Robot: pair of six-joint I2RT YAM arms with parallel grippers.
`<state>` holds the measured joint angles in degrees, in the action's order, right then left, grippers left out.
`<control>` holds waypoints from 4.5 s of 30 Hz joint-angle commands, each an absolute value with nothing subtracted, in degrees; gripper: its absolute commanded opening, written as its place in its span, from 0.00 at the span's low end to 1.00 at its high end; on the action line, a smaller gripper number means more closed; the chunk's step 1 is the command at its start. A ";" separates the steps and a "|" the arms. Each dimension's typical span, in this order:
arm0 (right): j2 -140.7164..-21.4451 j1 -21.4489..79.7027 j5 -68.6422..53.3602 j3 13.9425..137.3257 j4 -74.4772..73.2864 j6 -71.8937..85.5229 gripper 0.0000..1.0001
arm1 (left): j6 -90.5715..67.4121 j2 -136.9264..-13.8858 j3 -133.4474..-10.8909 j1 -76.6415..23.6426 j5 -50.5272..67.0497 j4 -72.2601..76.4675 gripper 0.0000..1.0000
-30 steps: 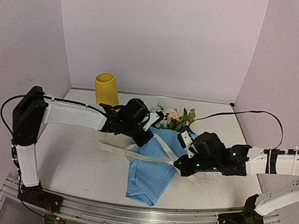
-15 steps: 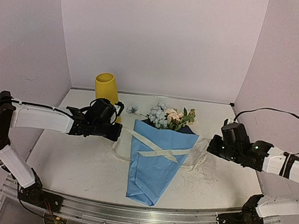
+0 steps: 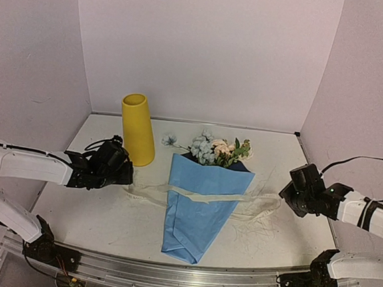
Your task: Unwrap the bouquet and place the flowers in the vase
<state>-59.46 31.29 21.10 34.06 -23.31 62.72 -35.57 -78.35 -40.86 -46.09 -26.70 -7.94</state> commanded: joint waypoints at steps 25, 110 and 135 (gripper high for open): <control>-86.89 32.41 5.11 51.87 -7.04 41.38 0.59 | -28.19 -95.57 -53.11 -45.71 -5.41 8.87 0.58; -93.13 43.72 11.82 63.09 -4.22 31.37 0.57 | -18.96 -108.93 -63.94 -41.40 -5.86 11.26 0.36; -88.00 44.14 13.28 58.80 -1.83 31.07 0.54 | -16.46 -131.33 -94.20 -41.31 -29.85 3.12 0.00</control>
